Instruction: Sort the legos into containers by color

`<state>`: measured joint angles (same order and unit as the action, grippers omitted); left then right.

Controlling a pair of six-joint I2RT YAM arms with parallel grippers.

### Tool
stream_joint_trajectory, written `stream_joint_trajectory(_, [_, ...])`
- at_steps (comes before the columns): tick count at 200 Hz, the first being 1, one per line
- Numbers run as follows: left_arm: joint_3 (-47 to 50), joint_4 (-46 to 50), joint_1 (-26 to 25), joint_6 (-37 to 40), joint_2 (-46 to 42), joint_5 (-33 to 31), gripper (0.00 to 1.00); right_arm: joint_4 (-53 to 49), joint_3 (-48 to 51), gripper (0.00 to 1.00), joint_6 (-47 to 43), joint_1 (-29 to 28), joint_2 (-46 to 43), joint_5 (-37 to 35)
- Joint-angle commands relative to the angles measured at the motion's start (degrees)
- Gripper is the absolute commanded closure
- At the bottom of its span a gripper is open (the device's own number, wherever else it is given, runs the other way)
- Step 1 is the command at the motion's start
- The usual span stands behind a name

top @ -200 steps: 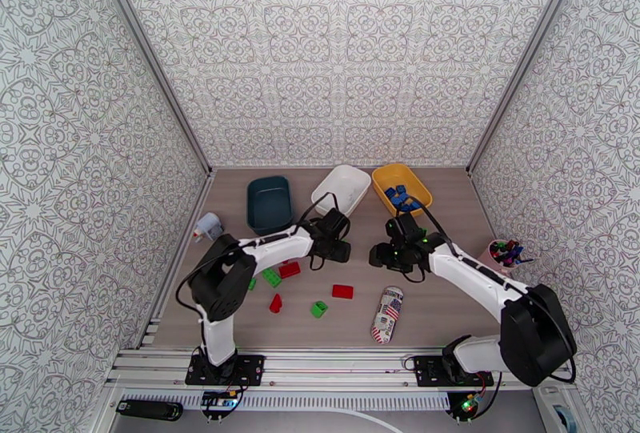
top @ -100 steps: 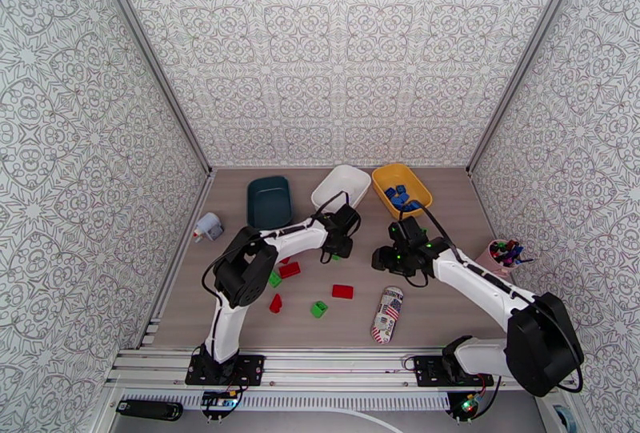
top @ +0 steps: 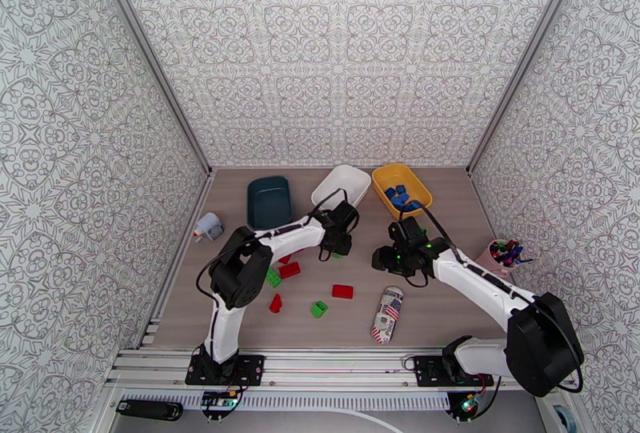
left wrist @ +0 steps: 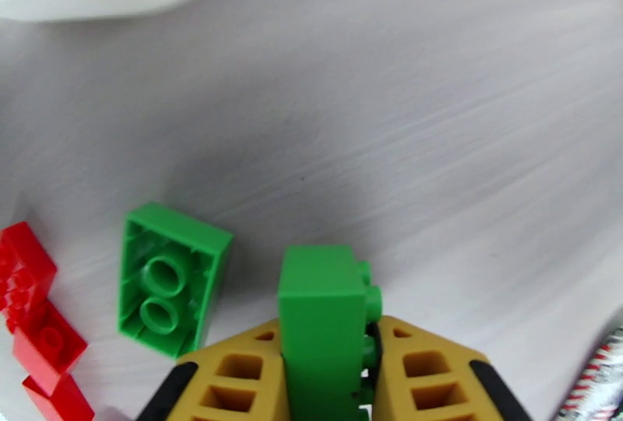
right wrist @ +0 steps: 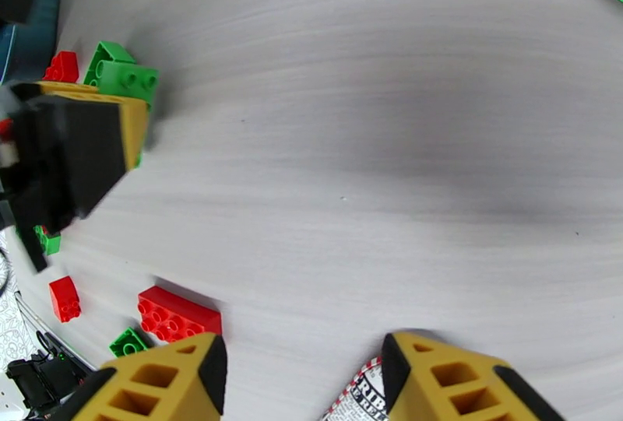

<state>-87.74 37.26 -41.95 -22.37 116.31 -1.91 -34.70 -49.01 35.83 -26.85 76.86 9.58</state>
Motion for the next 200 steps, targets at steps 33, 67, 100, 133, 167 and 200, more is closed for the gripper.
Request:
stream_joint_trajectory(33, [-13.09, 1.43, 6.29, 0.24, -2.2, 5.37, 0.76, 0.44, -3.53, 0.43, 0.46, -0.11, -0.74, 2.06])
stream_joint_trajectory(67, [-24.51, 3.58, 9.75, 1.34, 4.44, 5.85, 0.74, 0.37, -3.54, 0.44, 1.12, -0.13, -1.58, 2.02])
stream_joint_trajectory(100, [-36.81, 6.88, 11.89, 2.12, 12.82, 6.11, 0.45, 0.51, -2.28, 0.43, 1.96, -0.11, -2.87, 1.81])
stream_joint_trajectory(133, [-35.5, 6.52, 10.91, 3.45, 10.71, 3.79, 0.27, 0.78, -0.74, 0.37, 2.22, -0.17, -3.65, 0.68])
stream_joint_trajectory(167, [-19.79, 0.06, 10.11, 3.34, 0.45, 1.96, 0.25, 0.12, -1.3, 0.28, 1.92, -0.07, -1.82, -0.51])
stream_joint_trajectory(200, [-6.99, -3.66, 9.52, 4.91, -8.38, 0.82, 0.21, -3.21, -4.71, 0.24, 1.96, -0.04, 0.59, -3.61])
